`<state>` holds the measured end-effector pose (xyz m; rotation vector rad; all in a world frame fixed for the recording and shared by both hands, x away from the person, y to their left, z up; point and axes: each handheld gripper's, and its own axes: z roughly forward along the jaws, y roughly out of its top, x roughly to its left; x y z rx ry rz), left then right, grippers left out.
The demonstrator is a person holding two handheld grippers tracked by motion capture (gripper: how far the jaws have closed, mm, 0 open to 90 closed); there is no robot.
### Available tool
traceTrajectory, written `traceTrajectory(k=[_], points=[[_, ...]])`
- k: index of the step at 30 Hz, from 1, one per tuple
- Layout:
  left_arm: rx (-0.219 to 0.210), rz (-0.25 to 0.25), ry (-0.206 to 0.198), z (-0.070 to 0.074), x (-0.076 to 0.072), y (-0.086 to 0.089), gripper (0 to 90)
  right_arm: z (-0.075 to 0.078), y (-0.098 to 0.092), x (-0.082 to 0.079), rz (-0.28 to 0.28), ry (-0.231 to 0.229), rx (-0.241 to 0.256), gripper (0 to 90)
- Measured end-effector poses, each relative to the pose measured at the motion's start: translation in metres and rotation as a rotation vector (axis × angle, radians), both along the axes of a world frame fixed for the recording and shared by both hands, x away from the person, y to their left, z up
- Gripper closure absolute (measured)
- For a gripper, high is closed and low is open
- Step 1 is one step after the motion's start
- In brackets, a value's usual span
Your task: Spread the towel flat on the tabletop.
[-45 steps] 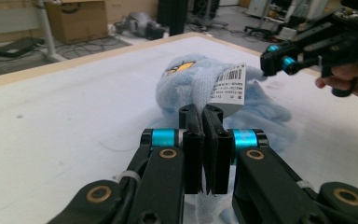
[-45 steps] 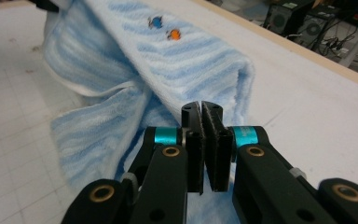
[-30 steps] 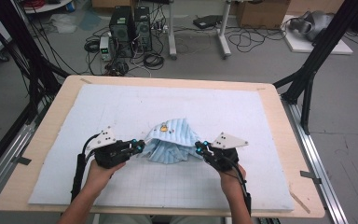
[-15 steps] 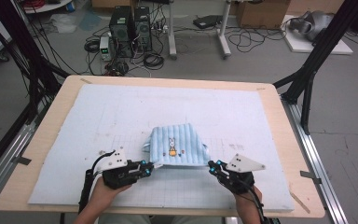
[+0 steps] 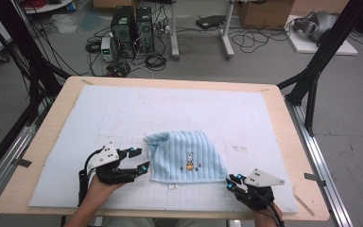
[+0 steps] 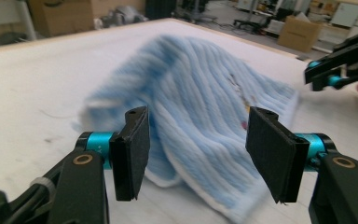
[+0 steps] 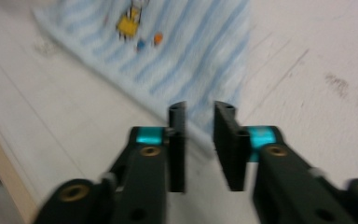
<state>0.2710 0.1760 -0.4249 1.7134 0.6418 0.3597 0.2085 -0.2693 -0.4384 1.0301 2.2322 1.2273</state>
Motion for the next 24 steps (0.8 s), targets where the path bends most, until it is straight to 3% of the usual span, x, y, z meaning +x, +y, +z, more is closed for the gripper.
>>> traceTrajectory(k=[1, 4, 7, 9, 12, 13, 14, 17, 18, 20, 24], points=[[-0.001, 0.015, -0.01, 0.001, 0.003, 0.002, 39.5, 0.006, -0.001, 0.006, -0.025, -0.023, 0.06, 54.6], [0.012, 0.049, -0.01, 0.004, 0.013, 0.006, 38.4, 0.012, 0.003, 0.016, -0.045, -0.036, 0.082, 46.9], [0.003, 0.076, -0.022, 0.007, 0.023, 0.007, 37.8, 0.019, 0.016, 0.037, -0.071, -0.047, 0.094, 34.2], [0.027, 0.088, -0.008, 0.01, 0.032, 0.007, 36.7, 0.022, 0.026, 0.053, -0.082, -0.048, 0.105, 29.5], [0.0, 0.105, 0.004, 0.017, 0.047, 0.008, 35.1, 0.026, 0.04, 0.079, -0.079, -0.029, 0.121, 26.4], [0.006, 0.112, 0.009, 0.019, 0.052, 0.008, 33.9, 0.027, 0.05, 0.096, -0.074, -0.02, 0.119, 25.9], [0.015, 0.119, 0.023, 0.02, 0.058, 0.006, 33.9, 0.027, 0.05, 0.096, -0.074, -0.02, 0.119, 25.9], [0.017, 0.127, 0.057, 0.023, 0.072, 0.0, 27.9, 0.027, 0.067, 0.125, -0.07, 0.039, 0.093, 25.5], [0.013, 0.125, 0.052, 0.024, 0.075, -0.003, 27.9, 0.027, 0.067, 0.125, -0.07, 0.039, 0.093, 25.5], [0.021, 0.115, 0.068, 0.023, 0.081, -0.009, 25.7, 0.024, 0.074, 0.139, -0.067, 0.083, 0.08, 26.0], [0.042, 0.098, 0.093, 0.015, 0.088, -0.021, 24.3, 0.021, 0.079, 0.144, -0.057, 0.113, 0.07, 30.1]])
